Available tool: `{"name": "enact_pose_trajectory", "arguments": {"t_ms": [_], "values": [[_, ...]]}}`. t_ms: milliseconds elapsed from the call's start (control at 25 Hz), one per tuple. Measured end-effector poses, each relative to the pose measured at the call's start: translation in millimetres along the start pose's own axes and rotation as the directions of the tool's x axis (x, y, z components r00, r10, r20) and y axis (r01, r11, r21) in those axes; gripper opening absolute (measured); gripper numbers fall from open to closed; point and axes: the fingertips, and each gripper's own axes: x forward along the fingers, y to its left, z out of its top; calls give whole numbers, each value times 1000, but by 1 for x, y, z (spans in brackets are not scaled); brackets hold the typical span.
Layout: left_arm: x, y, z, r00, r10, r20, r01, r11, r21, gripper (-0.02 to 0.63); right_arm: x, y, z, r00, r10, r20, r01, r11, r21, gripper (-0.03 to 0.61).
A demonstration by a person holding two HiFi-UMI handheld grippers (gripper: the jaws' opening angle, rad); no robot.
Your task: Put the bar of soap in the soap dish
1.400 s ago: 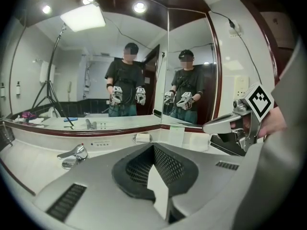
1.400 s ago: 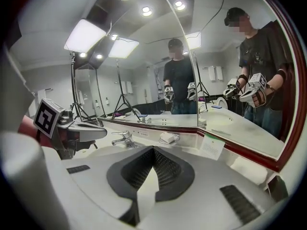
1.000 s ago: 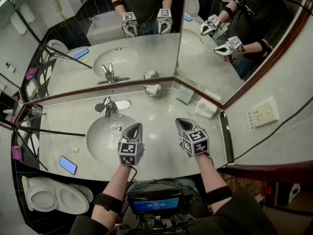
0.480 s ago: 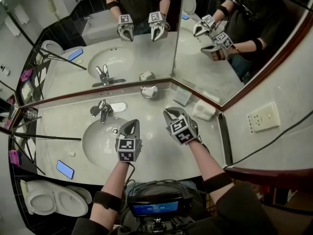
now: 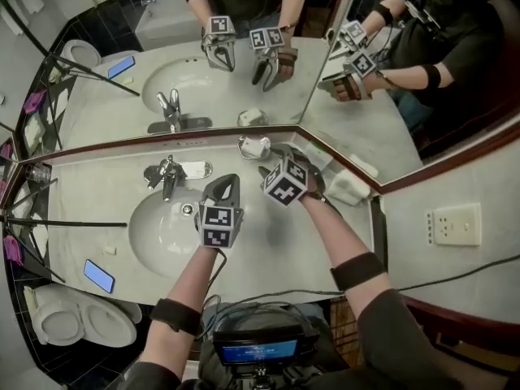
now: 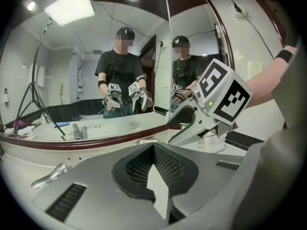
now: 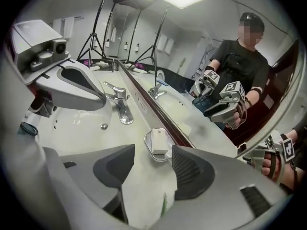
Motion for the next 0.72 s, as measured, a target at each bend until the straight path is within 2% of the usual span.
{"name": "enact_pose_trajectory", "arguments": {"t_ms": [240,560,600,640,720], "values": [[33,15,-9,1000,-6,-24,5,1000,-29,2,55,-11,-2,995,59,-83,-61,998,-24,275],[53,33,-25,999,-6,-54,2,998,-67,2,102,-12,-4,982,124,-141,-128,992,-15,275],[53,35,-27,998,-4,-57,0,998,-70,2,106,-9,-6,979,134,-152,-138,990,-14,261],[52,37,-29,998,-1,-59,-3,997,-73,2,109,-7,-8,977,143,-161,-147,989,-11,210],[52,42,-30,998,2,-60,-7,997,-78,2,111,-7,-8,974,156,-165,-158,987,-1,195]]}}
